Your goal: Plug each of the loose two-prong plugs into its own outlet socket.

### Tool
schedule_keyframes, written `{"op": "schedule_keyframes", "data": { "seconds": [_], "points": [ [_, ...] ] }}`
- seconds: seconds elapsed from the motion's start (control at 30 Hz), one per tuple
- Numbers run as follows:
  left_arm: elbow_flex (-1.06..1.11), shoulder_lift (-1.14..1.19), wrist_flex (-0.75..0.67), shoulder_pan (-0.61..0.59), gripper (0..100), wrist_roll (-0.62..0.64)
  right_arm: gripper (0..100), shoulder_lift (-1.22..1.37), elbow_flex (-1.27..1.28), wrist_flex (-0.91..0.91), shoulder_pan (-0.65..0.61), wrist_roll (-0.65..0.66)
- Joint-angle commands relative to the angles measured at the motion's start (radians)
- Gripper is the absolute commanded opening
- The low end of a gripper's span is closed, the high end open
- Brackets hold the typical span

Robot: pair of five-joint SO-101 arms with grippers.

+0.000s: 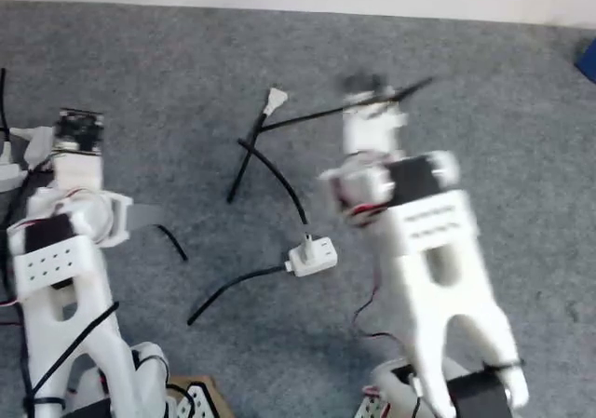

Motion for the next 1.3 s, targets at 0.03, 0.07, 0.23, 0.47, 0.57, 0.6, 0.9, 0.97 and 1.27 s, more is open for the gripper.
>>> {"op": "schedule_keyframes", "data": {
  "seconds": [0.03,0.07,0.23,0.47,0.57,0.6,0.9,0.97,1.27],
  "points": [
    [0.002,-0.012,0.015,0.099,47,-0.006,41.4,-0.048,-0.073,0.030,0.309,0.018],
    [-0.002,-0.012,0.037,0.124,47,-0.006,41.4,-0.048,-0.070,0.030,0.357,0.038],
    [-0.050,-0.012,0.256,0.409,47,-0.006,41.4,-0.048,0.199,-0.085,0.461,0.106],
    [-0.085,-0.002,0.321,0.792,47,-0.005,41.4,-0.048,0.754,-0.536,0.466,0.109],
    [-0.081,-0.001,0.298,0.891,47,-0.006,41.4,-0.048,0.788,-0.572,0.461,0.140],
    [-0.079,-0.001,0.279,0.923,47,-0.008,41.4,-0.048,0.788,-0.572,0.461,0.143],
    [-0.102,0.341,0.029,1.026,47,-0.028,41.4,-0.048,0.797,-0.578,0.461,0.146],
    [-0.153,0.467,0.008,1.024,47,-0.054,41.4,-0.048,0.797,-0.578,0.461,0.146],
    [-0.476,0.857,0.092,1.024,43,-0.063,41.4,-0.048,0.800,-0.578,0.453,0.147]
  ]
}}
